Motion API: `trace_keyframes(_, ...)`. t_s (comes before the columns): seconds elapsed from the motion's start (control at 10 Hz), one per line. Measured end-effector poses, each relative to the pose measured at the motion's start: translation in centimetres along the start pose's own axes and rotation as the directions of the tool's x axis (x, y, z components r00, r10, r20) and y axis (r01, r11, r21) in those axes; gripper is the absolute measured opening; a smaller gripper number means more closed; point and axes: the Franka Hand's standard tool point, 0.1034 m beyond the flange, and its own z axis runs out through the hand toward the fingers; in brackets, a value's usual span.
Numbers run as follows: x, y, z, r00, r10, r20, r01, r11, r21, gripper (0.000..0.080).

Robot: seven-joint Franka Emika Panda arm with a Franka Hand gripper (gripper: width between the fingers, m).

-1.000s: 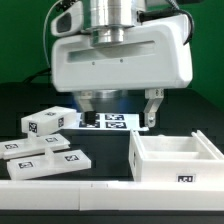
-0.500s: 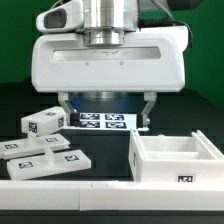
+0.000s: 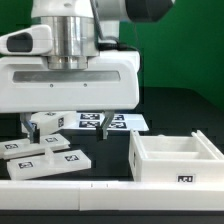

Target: Assemble cabinet

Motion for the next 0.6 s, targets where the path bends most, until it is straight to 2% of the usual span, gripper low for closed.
trace_keyframes(0.1,0.0,0.3,-0.2,0.996,-0.084,0.015,0.084,0.996,0.006,0.0796)
trace_keyframes(0.3,-0.2,0.6,-0.1,0.996,-0.083,0.022,0.083,0.997,0.009,0.0796)
trace_keyframes(0.5,-2.3,2.7,0.8,0.991,-0.030,0.134,0.019,0.996,0.088,0.0796)
trace_keyframes(0.6,-3.0,3.7,1.4,0.987,-0.016,0.160,0.000,0.995,0.102,0.0796)
